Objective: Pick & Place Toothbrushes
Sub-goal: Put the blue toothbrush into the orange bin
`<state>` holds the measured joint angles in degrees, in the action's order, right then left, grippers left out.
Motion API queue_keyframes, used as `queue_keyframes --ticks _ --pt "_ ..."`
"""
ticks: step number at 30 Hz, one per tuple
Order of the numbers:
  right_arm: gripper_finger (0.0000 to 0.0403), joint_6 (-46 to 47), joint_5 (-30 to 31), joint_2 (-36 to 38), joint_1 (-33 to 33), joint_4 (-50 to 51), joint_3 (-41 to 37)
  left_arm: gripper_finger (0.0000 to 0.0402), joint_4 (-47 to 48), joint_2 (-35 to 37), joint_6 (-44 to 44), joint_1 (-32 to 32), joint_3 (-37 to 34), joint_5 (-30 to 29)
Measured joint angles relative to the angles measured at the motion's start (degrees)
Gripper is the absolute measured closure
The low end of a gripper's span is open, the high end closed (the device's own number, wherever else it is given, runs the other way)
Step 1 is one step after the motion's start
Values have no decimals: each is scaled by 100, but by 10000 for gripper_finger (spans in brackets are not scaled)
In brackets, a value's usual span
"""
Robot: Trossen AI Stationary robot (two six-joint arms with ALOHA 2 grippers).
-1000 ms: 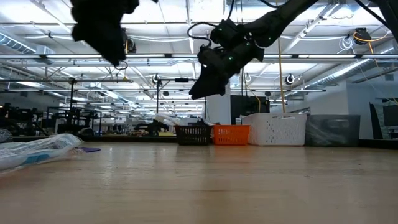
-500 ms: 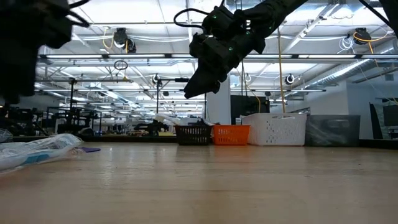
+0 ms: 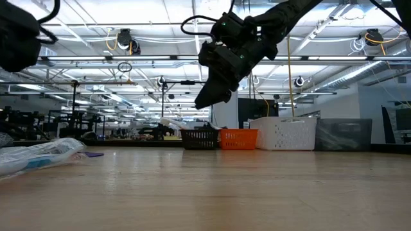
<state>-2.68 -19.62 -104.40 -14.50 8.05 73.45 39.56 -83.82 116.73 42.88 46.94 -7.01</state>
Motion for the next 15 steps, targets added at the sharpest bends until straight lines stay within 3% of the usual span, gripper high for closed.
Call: queue_keyframes --ticks 10,15 --pt "268 -72 4 0 -11 -7 -114 247 -147 -560 -6 -196 0 268" --pt "269 -103 2 0 -11 -6 -114 301 -175 -558 -298 -330 1 310"
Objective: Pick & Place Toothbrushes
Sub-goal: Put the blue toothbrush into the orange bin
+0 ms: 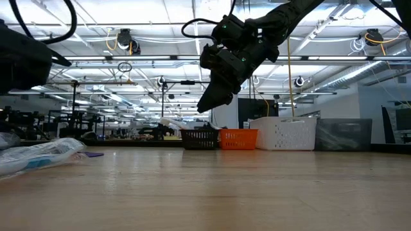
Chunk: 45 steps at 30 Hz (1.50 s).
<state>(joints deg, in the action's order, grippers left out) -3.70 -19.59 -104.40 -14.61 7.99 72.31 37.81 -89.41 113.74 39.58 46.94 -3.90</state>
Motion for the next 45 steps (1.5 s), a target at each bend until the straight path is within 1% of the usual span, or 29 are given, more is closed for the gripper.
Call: queue_keyframes --ticks 4,5,9,12,14,16,20,24,27,33,38,41,43,45 --pt "269 -4 0 0 0 -2 0 380 2 0 -173 -96 4 0" --pt "269 -2 0 0 0 -2 0 390 -1 0 -211 -117 4 0" --pt "269 -2 0 0 0 0 0 390 38 0 -305 -172 34 63" --pt "269 -2 0 0 7 0 0 398 265 0 -483 -176 237 87" --pt "269 -2 0 0 8 0 0 397 586 2 -621 -176 467 49" --pt "270 -2 -1 0 9 0 0 399 1035 11 -700 -175 749 -132" --pt "272 -2 -2 0 9 0 0 399 1879 15 -973 -174 1361 -835" --pt "272 -2 -2 0 9 -2 0 399 2524 20 -1246 -204 1807 -1859" --pt "272 -2 -17 0 9 -30 0 400 2764 20 -1537 -310 2005 -2517" --pt "273 2 -19 0 103 -209 -2 400 2867 20 -2236 -738 2082 -3618" --pt "273 8 -23 0 230 -656 -2 400 2836 20 -2624 -1053 2082 -4607" --pt "273 185 -26 0 276 -1043 -2 400 2793 20 -2816 -1161 2082 -5161" --pt "273 295 -28 0 303 -1317 -2 400 2737 20 -2937 -1204 2082 -5460" --pt "273 341 -30 0 310 -1565 -2 400 2506 20 -3264 -1252 2082 -5611"
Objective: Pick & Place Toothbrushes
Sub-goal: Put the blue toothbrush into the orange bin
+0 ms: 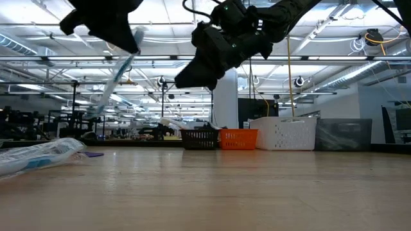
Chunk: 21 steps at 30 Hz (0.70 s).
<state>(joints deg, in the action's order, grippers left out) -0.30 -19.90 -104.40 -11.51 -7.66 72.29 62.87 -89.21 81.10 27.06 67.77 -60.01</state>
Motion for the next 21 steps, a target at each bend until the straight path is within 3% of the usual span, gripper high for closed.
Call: queue_keyframes --ticks 9,15,21 --pt "273 116 -735 0 74 -669 0 401 -1849 117 -2449 -391 0 -90" --pt "273 67 -766 -2 152 -1087 -214 401 -2614 415 -3624 -665 4 -102" --pt "273 276 -890 -2 151 -2446 -704 401 -3502 548 -4704 -866 5 87"
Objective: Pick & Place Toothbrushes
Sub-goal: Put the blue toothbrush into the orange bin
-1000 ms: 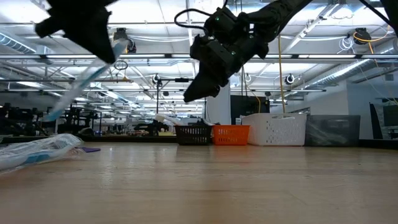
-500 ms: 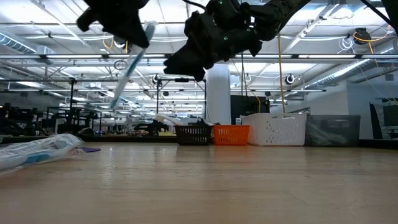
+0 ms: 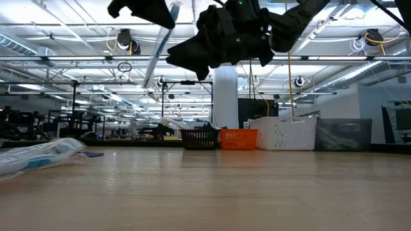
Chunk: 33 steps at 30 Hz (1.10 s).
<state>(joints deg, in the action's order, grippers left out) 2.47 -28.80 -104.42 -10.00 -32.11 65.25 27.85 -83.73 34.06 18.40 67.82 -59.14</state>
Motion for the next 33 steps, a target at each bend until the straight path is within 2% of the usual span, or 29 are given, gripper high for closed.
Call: queue_keyframes --ticks 5,14,19,25,28,32,33 --pt "273 135 18 194 -2 -886 -405 402 -579 -8 -603 -209 -1 377" --pt "273 63 492 784 -4 -1114 -993 401 -1657 -10 -1489 -396 -27 1081" --pt "273 130 520 987 -4 -1534 -1158 401 -1807 -10 -1597 -480 -27 1265" --pt "275 296 904 1025 -4 -1564 -1165 401 -1868 -33 -1601 -536 -27 1459" --pt "297 429 907 1025 -2 -1577 -1165 402 -1868 -37 -1602 -539 -27 1477" --pt "375 433 892 1025 0 -1550 -1165 401 -1855 -39 -1635 -558 -32 1464" --pt "382 429 868 1025 -1 -1552 -1165 401 -1855 -39 -1641 -565 -32 1464"
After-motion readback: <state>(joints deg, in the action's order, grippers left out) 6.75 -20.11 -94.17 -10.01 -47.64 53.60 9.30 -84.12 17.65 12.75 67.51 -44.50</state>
